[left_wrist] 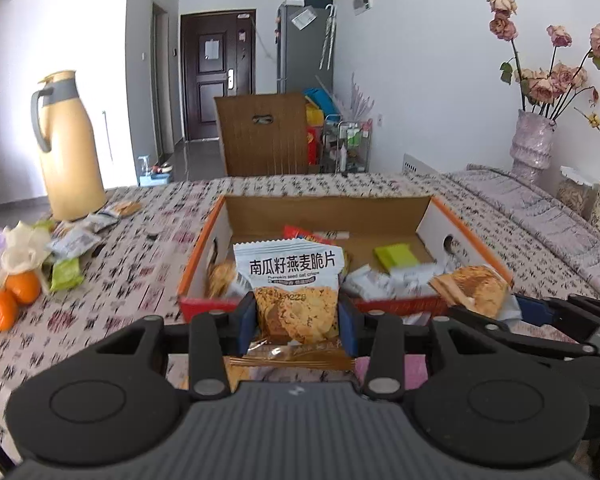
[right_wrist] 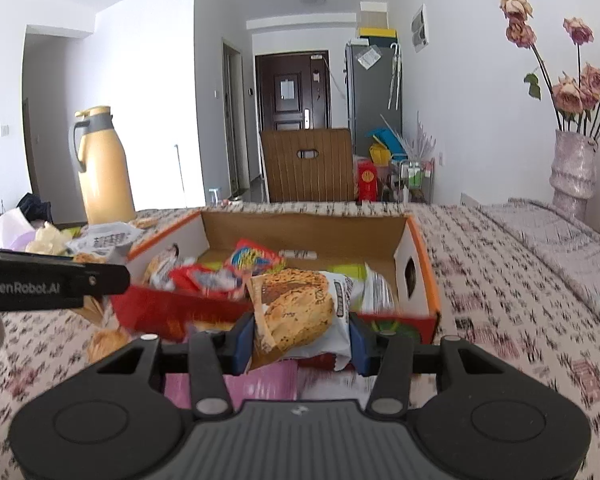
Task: Organize snacks
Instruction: 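Lift both packets and carry them over the cardboard box, then open both grippers to drop the packets into the box, then withdraw both tools from the box toward the snack pile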
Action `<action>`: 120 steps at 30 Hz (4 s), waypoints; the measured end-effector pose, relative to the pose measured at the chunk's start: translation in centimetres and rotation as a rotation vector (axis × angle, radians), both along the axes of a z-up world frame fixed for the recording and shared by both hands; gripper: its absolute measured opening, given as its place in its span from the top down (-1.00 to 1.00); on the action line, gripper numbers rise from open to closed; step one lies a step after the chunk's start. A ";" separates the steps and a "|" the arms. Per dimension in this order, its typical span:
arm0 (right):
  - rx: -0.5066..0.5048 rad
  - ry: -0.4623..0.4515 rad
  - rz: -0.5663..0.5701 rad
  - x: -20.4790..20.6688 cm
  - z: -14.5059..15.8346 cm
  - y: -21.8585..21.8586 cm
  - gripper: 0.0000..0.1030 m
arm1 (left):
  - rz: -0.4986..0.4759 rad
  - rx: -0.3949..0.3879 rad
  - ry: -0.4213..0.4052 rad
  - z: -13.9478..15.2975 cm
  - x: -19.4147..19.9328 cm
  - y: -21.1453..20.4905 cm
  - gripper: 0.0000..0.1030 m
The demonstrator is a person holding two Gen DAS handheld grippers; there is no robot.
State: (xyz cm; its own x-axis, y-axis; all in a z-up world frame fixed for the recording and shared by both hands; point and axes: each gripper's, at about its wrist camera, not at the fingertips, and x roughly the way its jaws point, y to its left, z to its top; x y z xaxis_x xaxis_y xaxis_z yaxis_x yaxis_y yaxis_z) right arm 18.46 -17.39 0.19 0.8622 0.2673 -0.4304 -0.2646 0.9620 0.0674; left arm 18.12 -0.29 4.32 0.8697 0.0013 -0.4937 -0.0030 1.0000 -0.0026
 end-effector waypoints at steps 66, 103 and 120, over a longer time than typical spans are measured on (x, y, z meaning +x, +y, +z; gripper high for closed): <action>0.030 -0.037 -0.114 7.5 1.9 0.1 -1.00 | 0.145 -0.102 -0.060 1.6 7.4 3.0 -1.00; -0.064 0.187 0.049 -3.6 -2.5 4.4 -1.00 | 0.196 -0.086 0.077 -3.7 -6.6 7.1 -1.00; -0.111 0.316 -0.068 -1.8 -5.7 4.6 -1.00 | 0.195 -0.123 0.105 -4.6 -7.0 7.8 -1.00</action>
State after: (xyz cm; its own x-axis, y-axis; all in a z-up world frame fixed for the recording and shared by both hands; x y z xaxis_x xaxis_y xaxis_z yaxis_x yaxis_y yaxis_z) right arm 16.66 -12.76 -5.47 0.6955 0.1508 -0.7026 -0.1827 0.9827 0.0300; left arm 11.07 7.51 -0.30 0.8026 0.0986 -0.5883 -0.2029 0.9725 -0.1139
